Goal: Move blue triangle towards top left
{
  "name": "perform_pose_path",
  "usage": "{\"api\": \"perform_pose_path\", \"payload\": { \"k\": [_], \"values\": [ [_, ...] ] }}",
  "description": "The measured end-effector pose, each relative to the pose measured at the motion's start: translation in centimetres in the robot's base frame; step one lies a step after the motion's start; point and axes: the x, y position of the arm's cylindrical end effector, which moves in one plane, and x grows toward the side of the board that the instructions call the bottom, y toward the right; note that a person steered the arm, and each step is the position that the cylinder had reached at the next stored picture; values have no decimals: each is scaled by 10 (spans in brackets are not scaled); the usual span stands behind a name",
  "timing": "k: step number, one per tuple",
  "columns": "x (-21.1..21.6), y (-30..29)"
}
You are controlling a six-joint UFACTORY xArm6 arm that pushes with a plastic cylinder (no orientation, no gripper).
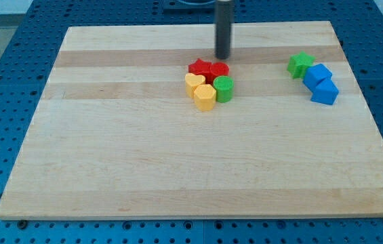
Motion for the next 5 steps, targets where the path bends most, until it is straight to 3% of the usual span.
{"api": "perform_pose_path", "payload": {
  "k": [3,5],
  "values": [
    [-10,159],
    [31,195]
  ]
}}
